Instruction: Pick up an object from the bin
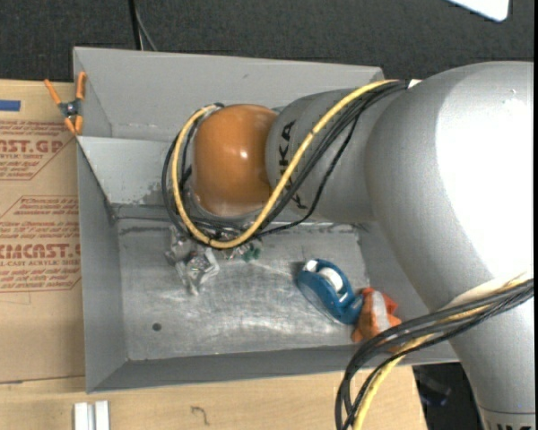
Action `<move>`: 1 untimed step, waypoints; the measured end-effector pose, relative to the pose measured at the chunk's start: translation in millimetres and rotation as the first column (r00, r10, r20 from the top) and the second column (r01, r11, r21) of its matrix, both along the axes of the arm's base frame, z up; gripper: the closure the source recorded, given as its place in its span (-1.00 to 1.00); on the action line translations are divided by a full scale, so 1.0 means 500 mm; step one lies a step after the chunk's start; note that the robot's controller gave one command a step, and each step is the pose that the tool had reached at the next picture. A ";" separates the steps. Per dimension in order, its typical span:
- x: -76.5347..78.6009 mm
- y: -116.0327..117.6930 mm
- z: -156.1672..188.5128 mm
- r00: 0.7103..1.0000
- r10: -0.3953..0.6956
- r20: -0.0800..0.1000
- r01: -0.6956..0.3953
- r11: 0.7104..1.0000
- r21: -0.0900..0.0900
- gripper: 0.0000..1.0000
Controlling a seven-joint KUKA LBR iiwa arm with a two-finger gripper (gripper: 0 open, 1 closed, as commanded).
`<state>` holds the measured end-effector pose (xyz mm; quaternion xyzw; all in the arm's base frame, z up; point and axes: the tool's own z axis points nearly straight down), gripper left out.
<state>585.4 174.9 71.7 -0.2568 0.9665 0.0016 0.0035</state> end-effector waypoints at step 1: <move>-0.088 -0.070 0.002 0.962 0.271 0.001 -0.271 0.962 -0.003 1.00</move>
Offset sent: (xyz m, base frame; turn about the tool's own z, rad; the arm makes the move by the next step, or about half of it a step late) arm 0.0000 0.0000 0.0000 0.0000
